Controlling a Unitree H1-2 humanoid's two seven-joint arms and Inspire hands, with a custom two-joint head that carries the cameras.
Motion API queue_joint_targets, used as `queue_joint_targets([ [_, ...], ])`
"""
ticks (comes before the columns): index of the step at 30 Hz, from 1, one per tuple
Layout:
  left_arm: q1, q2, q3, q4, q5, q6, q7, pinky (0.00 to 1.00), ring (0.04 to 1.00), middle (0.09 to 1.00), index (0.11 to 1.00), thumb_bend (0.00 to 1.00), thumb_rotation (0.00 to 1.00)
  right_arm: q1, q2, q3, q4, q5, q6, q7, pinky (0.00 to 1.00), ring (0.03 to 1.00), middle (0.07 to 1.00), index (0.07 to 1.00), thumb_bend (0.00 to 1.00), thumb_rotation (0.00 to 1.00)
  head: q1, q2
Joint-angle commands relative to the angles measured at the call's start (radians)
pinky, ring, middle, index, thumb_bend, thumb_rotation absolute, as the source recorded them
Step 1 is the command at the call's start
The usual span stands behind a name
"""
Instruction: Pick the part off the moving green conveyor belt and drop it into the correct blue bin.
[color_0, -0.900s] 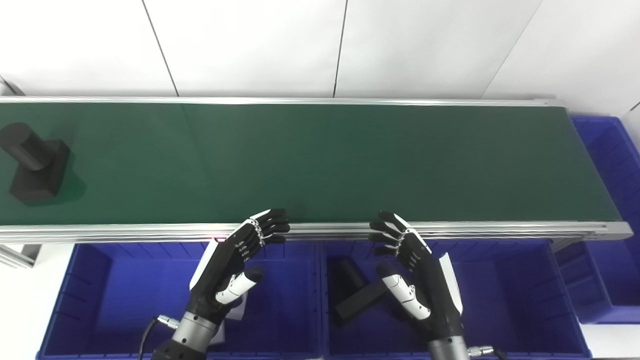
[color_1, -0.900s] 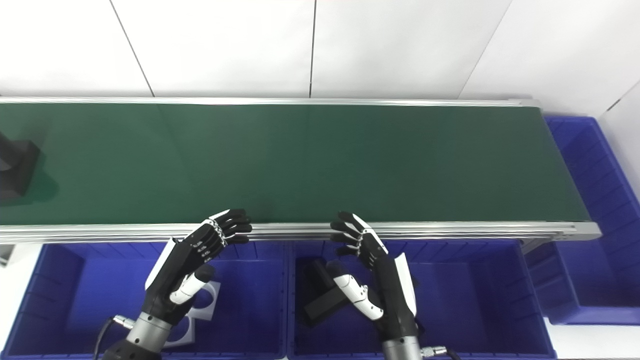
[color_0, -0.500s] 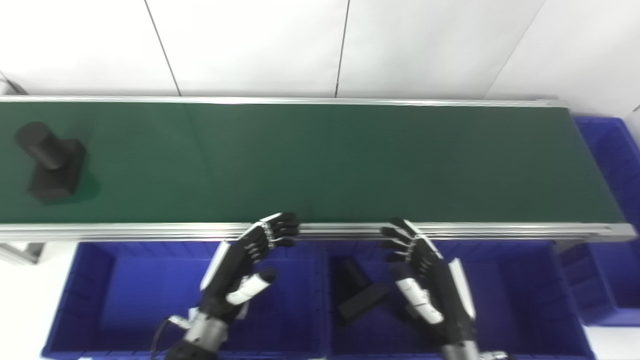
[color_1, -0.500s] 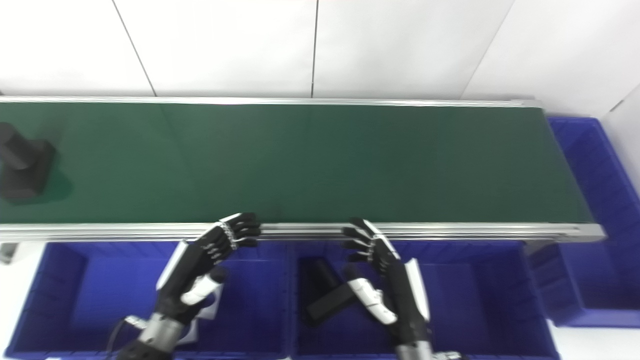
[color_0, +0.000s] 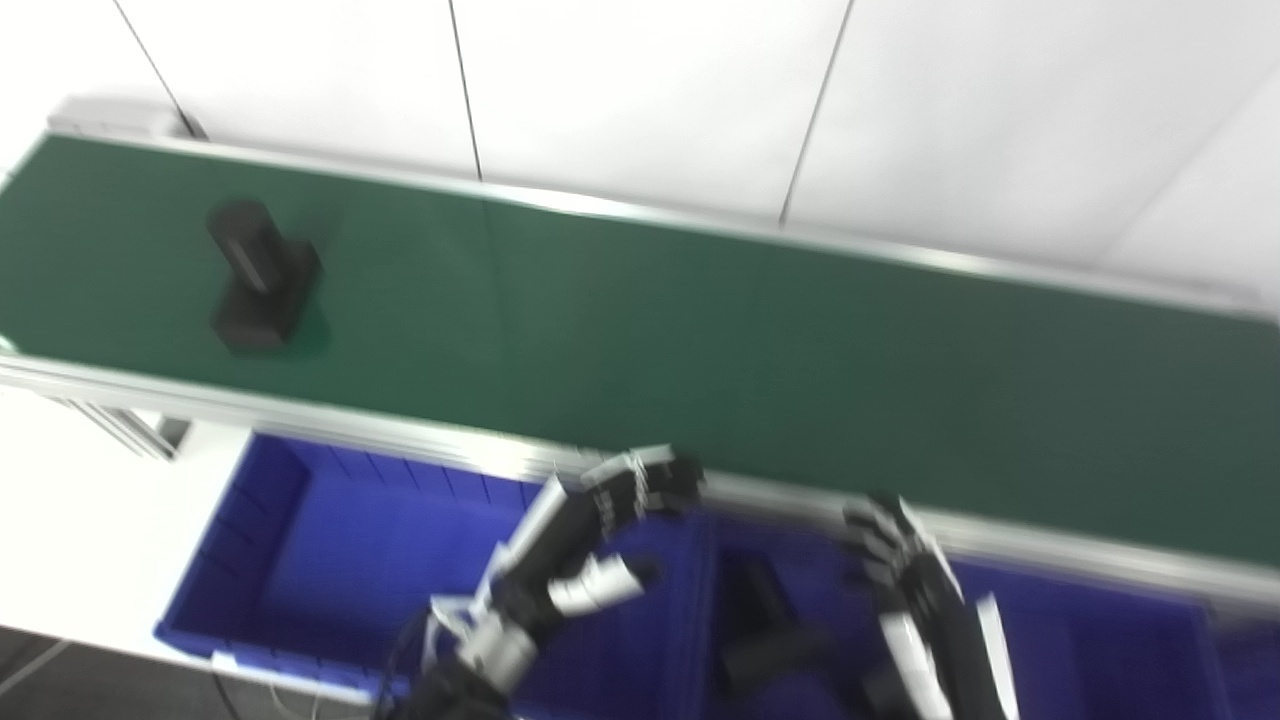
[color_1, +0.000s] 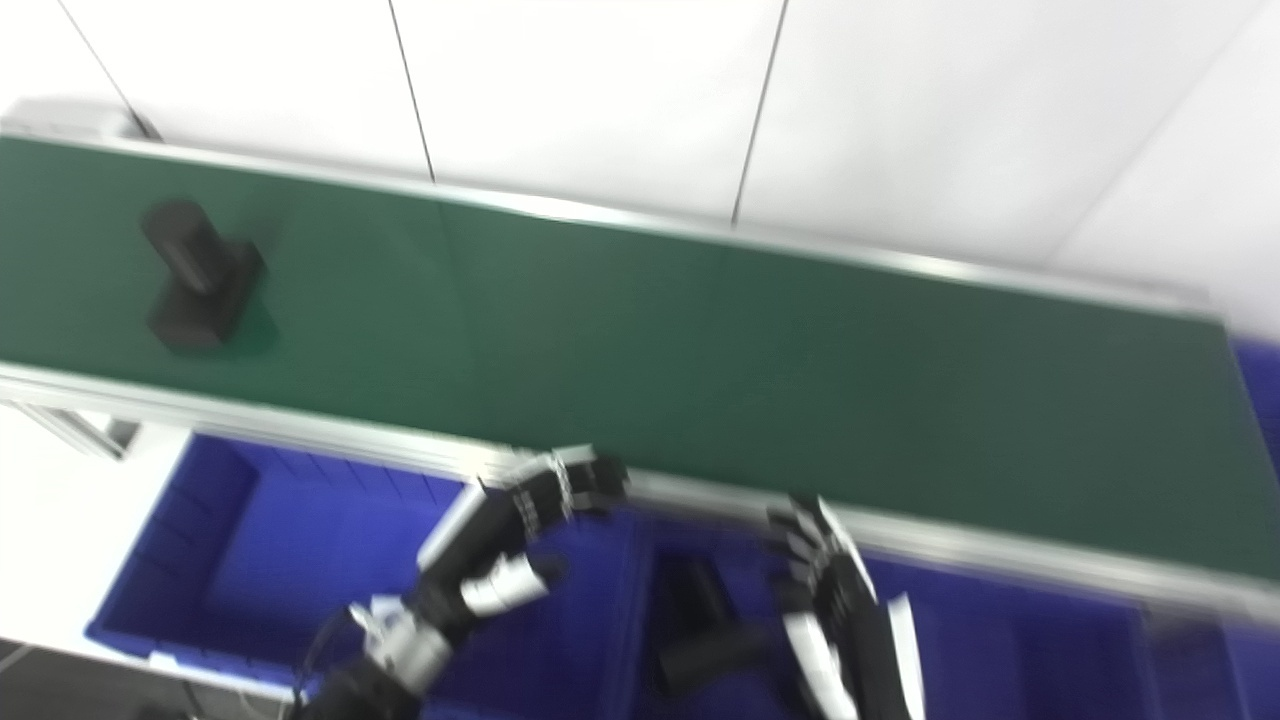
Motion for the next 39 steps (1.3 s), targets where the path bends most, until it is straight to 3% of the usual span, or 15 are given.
queue_joint_targets([
  [1,-0.011,-0.006,-0.005,-0.008,0.005,-0.043,0.010,0.70,0.750,0.771,0.770,0.85,0.67,-0.008,0.002,-0.007,-0.006,0.012,-0.077,0.005,0.63,0.735,0.805,0.880,0.52,0.84,0.006,-0.011],
  [18,-0.047,-0.010,-0.010,0.061,0.009,-0.070,0.022,0.66,0.726,0.754,0.754,0.83,0.61,-0.036,0.006,-0.024,0.059,0.013,-0.122,0.009,0.60,0.714,0.788,0.876,0.52,0.83,0.046,-0.074],
  [35,-0.057,-0.012,-0.015,0.071,0.016,-0.071,0.030,0.66,0.720,0.751,0.751,0.83,0.59,-0.046,-0.003,-0.033,0.050,0.010,-0.145,0.012,0.61,0.722,0.796,0.883,0.52,0.82,0.057,-0.080],
  [39,-0.054,-0.014,-0.016,0.069,0.020,-0.068,0.034,0.66,0.719,0.750,0.749,0.84,0.59,-0.038,-0.005,-0.041,-0.023,0.023,-0.109,0.016,0.62,0.728,0.797,0.882,0.53,0.82,0.057,-0.078],
])
